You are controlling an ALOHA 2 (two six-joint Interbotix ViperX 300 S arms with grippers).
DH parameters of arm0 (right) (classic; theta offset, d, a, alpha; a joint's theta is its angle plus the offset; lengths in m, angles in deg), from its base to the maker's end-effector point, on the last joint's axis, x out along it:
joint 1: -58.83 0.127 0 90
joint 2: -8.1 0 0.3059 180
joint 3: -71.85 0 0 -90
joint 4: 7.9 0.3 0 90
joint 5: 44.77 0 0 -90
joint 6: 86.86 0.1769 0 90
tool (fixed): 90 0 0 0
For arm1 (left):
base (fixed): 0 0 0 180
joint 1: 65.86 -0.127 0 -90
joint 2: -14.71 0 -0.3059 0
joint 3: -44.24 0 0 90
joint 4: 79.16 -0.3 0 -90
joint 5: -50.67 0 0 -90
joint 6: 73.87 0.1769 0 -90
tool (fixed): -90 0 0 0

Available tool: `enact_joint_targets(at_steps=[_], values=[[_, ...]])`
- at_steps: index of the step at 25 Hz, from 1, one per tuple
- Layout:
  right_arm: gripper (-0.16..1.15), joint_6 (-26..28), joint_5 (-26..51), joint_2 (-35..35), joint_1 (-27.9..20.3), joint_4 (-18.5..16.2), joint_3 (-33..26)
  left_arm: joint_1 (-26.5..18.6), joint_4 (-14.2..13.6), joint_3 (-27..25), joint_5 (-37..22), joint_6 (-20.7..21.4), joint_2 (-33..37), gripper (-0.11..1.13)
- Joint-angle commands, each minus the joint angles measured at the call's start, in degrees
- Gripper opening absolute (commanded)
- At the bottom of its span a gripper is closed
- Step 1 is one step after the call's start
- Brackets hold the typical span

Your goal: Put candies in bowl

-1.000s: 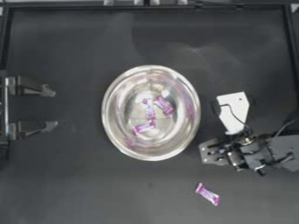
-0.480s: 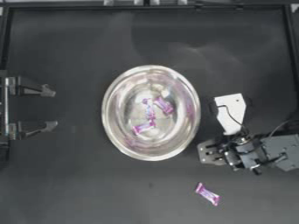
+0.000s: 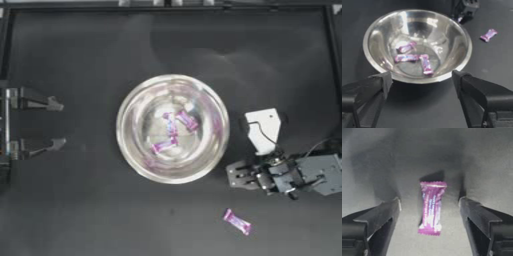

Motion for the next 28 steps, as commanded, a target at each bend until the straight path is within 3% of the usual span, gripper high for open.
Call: enact_joint_targets(at_steps=[1, 6, 15, 28], values=[[0.98, 0.0, -0.09, 0.88, -0.09, 0.09, -0.26, -0.09, -0.09, 0.62, 0.26, 0.09, -0.26, 1.01], [0.89, -0.09, -0.18, 0.62, -0.26, 0.18, -0.44, -0.09, -0.09, 0.62, 0.26, 0.09, -0.26, 1.01], [0.32, -3.25, 0.0, 0.62, -0.26, -0.18, -1.41, -0.09, -0.09, 0.53, 0.26, 0.09, -0.26, 1.01], [0.3, -4.22, 4.39, 4.04, -0.26, -1.14, -3.25, -0.09, -0.09, 0.44, 0.26, 0.0, -0.26, 1.01]])
